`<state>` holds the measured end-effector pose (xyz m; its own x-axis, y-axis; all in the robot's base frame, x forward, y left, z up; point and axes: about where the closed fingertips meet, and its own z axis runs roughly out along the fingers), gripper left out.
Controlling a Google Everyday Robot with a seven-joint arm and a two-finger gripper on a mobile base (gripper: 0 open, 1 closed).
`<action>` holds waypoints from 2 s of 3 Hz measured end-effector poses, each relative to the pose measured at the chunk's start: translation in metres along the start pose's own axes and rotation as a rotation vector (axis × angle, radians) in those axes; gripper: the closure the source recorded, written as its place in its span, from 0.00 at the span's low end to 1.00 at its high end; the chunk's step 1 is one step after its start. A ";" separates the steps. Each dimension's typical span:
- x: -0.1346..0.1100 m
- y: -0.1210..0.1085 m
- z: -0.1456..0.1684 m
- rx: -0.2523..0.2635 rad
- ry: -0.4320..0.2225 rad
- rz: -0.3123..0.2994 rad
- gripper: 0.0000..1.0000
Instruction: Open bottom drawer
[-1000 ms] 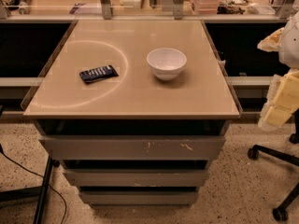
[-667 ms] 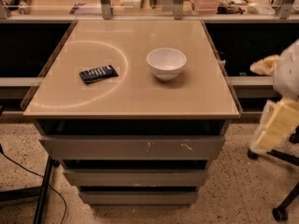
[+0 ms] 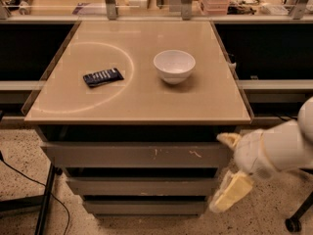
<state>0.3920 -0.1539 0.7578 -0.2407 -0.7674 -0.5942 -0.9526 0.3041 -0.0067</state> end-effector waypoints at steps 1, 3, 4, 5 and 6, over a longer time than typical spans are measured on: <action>0.041 0.024 0.100 -0.099 -0.055 0.086 0.00; 0.083 0.046 0.175 -0.163 -0.077 0.199 0.00; 0.081 0.050 0.174 -0.139 -0.079 0.204 0.00; 0.088 0.029 0.184 -0.088 -0.160 0.243 0.00; 0.116 -0.002 0.230 -0.067 -0.238 0.296 0.00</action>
Offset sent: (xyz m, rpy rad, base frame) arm -0.0500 0.0646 -0.2676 0.1940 0.3223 -0.1109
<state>0.4091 -0.1137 0.5041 -0.4644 -0.4972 -0.7329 -0.8605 0.4492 0.2405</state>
